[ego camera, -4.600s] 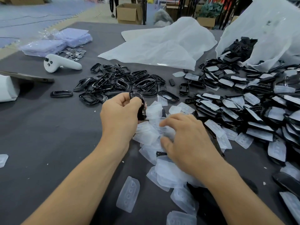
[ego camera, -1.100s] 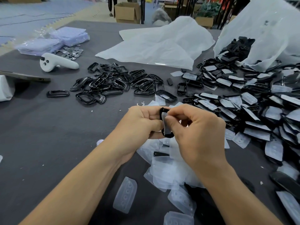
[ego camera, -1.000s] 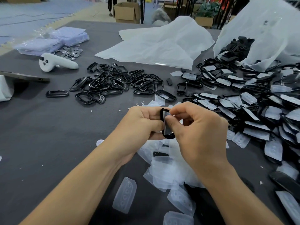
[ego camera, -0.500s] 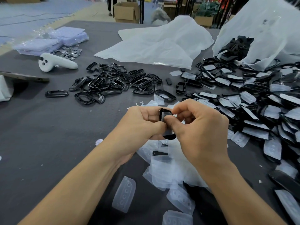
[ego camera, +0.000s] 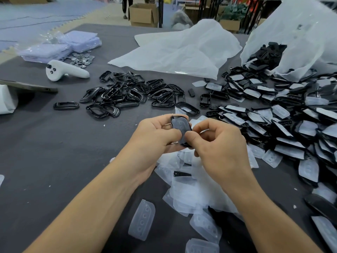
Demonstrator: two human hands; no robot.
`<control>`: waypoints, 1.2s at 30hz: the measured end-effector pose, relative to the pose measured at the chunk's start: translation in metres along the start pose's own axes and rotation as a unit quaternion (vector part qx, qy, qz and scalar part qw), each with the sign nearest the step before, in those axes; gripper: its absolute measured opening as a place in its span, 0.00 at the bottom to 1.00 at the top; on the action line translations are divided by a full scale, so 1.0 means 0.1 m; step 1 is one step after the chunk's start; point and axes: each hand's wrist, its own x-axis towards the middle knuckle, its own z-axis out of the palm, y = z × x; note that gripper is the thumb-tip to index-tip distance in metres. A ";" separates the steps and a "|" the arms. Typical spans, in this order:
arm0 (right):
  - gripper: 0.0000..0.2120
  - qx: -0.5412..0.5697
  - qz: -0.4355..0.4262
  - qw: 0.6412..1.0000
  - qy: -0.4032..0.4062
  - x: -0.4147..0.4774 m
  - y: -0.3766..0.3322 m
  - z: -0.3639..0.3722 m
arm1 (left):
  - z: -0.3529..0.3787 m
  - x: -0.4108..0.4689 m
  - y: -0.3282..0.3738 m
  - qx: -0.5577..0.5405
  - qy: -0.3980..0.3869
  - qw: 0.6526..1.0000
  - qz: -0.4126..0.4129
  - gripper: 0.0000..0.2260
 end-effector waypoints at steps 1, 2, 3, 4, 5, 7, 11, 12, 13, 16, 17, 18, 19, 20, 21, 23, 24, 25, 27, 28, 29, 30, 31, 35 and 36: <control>0.06 0.018 0.004 1.000 -0.003 0.01 0.00 -0.01 | 0.00 0.00 0.00 0.022 0.005 1.000 0.005 0.15; 0.05 0.034 0.007 0.999 -0.006 0.01 0.01 -0.02 | 0.00 -0.01 0.00 0.039 0.012 0.999 0.008 0.13; 0.05 0.043 0.008 0.999 -0.009 0.02 0.01 -0.03 | -0.01 -0.01 0.01 0.048 0.023 0.999 0.010 0.12; 0.05 0.045 0.006 0.999 -0.011 0.02 0.02 -0.03 | -0.01 -0.01 0.02 0.049 0.036 0.998 0.011 0.11; 0.05 0.044 0.003 0.999 -0.013 0.02 0.02 -0.04 | -0.02 -0.02 0.03 0.049 0.047 0.998 0.010 0.10; 0.05 0.042 -0.003 0.999 -0.017 0.02 0.02 -0.05 | -0.02 -0.02 0.05 0.056 0.059 0.997 0.007 0.10; 0.04 0.043 0.000 0.999 -0.004 0.02 0.02 -0.07 | -0.01 -0.02 0.05 0.063 0.050 0.997 -0.005 0.10; 0.04 0.046 0.001 0.999 0.000 0.03 0.02 -0.08 | 0.00 -0.02 0.05 0.058 0.048 0.997 -0.006 0.10; 0.04 0.050 0.002 0.999 0.002 0.03 0.01 -0.08 | 0.00 -0.02 0.05 0.055 0.045 0.997 -0.006 0.10; 0.03 0.060 0.004 0.998 0.010 0.03 0.01 -0.07 | -0.01 -0.02 0.05 0.039 0.029 0.999 -0.008 0.09; 0.03 0.060 0.006 0.998 0.016 0.03 0.01 -0.07 | -0.01 -0.02 0.05 0.030 0.019 0.999 -0.012 0.10; 0.02 0.058 0.008 0.998 0.022 0.04 0.01 -0.07 | -0.02 -0.01 0.05 0.024 0.007 1.000 -0.015 0.10; 0.03 0.056 0.009 0.998 0.027 0.04 0.01 -0.08 | -0.02 -0.02 0.04 0.025 -0.007 1.000 -0.016 0.11; 0.03 0.056 0.011 0.998 0.030 0.04 0.01 -0.08 | -0.03 -0.02 0.04 0.030 -0.020 0.999 -0.015 0.12; 0.04 0.057 0.013 0.998 0.031 0.05 0.00 -0.09 | -0.03 -0.02 0.03 0.037 -0.028 0.999 -0.014 0.13; 0.05 0.056 0.012 0.998 0.030 0.05 0.00 -0.10 | -0.04 -0.03 0.03 0.050 -0.029 0.998 -0.013 0.12; 0.05 0.054 0.011 0.998 0.029 0.05 0.00 -0.10 | -0.03 -0.03 0.03 0.055 -0.018 0.998 -0.015 0.10; 0.05 0.051 0.009 0.998 0.027 0.05 0.00 -0.10 | -0.02 -0.03 0.04 0.058 -0.001 0.998 -0.018 0.08; 0.05 0.045 0.004 0.999 0.023 0.04 -0.01 -0.10 | 0.00 -0.03 0.05 0.059 0.037 0.997 -0.024 0.05; 0.05 0.042 0.001 0.999 0.022 0.04 -0.01 -0.11 | 0.00 -0.03 0.05 0.065 0.049 0.996 -0.024 0.06; 0.05 0.040 -0.001 0.999 0.021 0.03 -0.01 -0.10 | 0.01 -0.03 0.05 0.072 0.054 0.996 -0.024 0.07; 0.05 0.039 -0.002 0.999 0.021 0.03 -0.01 -0.10 | 0.01 -0.03 0.05 0.079 0.055 0.995 -0.023 0.08; 0.04 0.040 -0.002 0.999 0.021 0.03 -0.01 -0.10 | 0.01 -0.03 0.05 0.082 0.054 0.995 -0.023 0.07; 0.04 0.044 -0.004 0.999 0.028 0.03 0.00 -0.10 | 0.02 -0.03 0.05 0.084 0.050 0.995 -0.025 0.07; 0.04 0.044 -0.004 0.999 0.030 0.04 0.00 -0.09 | 0.02 -0.02 0.04 0.084 0.053 0.995 -0.024 0.07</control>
